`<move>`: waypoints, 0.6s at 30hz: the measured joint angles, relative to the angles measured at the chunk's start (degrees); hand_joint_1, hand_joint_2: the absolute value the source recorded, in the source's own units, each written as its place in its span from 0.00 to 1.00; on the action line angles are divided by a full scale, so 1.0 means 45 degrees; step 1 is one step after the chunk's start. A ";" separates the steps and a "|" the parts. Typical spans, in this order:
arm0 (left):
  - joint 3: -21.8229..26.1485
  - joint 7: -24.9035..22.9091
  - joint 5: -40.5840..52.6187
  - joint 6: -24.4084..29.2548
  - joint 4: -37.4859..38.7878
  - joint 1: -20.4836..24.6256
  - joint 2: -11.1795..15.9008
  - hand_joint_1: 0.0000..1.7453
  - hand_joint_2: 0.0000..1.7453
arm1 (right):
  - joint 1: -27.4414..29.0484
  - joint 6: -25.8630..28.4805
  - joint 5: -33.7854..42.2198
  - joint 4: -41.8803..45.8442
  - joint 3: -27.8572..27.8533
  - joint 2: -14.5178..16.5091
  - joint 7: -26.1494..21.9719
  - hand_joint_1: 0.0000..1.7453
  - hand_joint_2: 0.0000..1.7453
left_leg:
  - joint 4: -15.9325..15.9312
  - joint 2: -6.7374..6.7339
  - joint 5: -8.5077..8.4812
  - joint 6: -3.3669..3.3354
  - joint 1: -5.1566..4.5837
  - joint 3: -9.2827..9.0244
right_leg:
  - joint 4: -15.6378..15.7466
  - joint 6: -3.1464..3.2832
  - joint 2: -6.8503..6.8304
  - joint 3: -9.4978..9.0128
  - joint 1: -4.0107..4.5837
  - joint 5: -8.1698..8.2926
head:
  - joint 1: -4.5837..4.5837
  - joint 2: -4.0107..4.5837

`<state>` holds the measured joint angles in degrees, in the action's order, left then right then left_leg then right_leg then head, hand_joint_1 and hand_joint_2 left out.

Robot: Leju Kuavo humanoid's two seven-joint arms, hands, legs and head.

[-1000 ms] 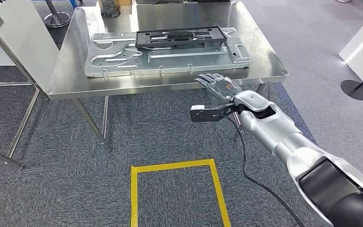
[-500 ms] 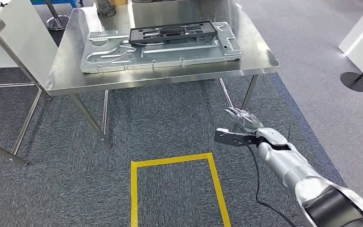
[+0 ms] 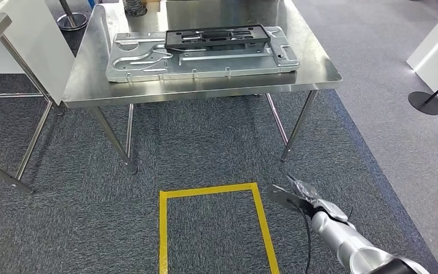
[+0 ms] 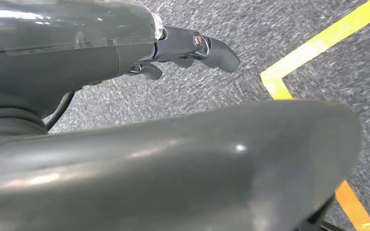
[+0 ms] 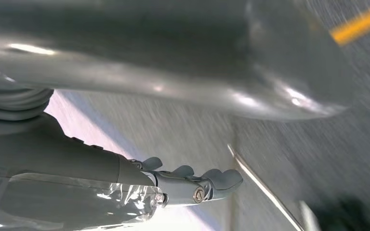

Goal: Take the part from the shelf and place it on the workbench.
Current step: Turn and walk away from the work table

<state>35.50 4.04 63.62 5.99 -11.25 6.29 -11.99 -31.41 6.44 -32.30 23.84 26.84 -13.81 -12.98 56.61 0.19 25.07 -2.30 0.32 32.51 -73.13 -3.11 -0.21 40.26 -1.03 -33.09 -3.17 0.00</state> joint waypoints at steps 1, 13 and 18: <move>0.0000 -0.0001 -0.0001 0.0000 0.0001 -0.0021 0.0005 0.00 0.00 | 0.0230 0.0008 0.0189 -0.0122 -0.0199 0.0049 0.0090 0.00 0.00 | 0.0034 0.0004 0.0003 0.0017 0.0001 0.0019 | 0.0315 -0.0019 -0.0003 -0.0179 -0.0038 0.0266 | 0.0000 0.0000; -0.0008 -0.0317 0.0188 -0.0239 0.0001 -0.0011 0.0078 0.00 0.00 | 0.2915 -0.0045 0.2655 -0.1442 -0.3387 0.0834 0.1710 0.00 0.00 | 0.2502 0.0001 0.1606 0.0683 0.0010 0.1012 | 0.3701 0.0688 -0.0032 -0.1742 0.0001 0.1656 | -0.0005 0.0000; -0.0019 -0.0391 0.0263 -0.0494 0.0000 -0.0008 0.0238 0.00 0.00 | 0.4211 -0.0583 0.3748 -0.1961 -0.4777 0.1407 0.2492 0.00 0.00 | 0.2185 0.0006 0.1253 0.0582 0.0007 0.0442 | 0.3556 0.0689 -0.0067 -0.1606 0.0075 0.1675 | -0.0005 0.0000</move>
<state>35.41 2.28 64.81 3.76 -11.25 6.26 -10.92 -12.45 3.82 -15.44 15.02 5.34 -7.48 -1.77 66.44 0.22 30.71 0.32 0.36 34.49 -57.12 -0.01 -0.51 33.04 -0.69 -25.55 -3.19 0.00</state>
